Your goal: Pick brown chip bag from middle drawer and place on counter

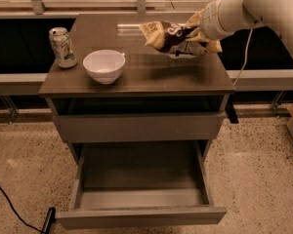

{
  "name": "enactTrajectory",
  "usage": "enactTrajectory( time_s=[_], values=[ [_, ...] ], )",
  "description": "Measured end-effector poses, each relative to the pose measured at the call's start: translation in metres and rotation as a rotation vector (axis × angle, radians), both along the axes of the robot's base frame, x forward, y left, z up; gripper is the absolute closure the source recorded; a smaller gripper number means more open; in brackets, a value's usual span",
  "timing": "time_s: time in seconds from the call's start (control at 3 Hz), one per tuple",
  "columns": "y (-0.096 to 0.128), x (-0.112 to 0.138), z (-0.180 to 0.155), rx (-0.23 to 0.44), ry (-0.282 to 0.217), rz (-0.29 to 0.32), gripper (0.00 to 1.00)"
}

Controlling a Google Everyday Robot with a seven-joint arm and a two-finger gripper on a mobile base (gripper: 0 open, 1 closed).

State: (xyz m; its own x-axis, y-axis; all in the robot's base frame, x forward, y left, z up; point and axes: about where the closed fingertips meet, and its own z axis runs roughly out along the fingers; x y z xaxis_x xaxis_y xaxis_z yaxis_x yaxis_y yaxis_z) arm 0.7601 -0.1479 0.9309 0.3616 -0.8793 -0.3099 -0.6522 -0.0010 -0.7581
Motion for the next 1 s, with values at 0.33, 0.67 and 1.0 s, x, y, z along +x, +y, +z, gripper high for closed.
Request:
enactTrajectory(
  time_s=[0.33,0.67,1.0],
  values=[
    [0.0078,0.0003,0.0005,0.026,-0.004,0.012,0.59],
    [0.0112,0.0011,-0.0027,0.027,0.0,0.017,0.28],
    [0.0132,0.0015,-0.0046,0.028,0.003,0.02,0.04]
  ],
)
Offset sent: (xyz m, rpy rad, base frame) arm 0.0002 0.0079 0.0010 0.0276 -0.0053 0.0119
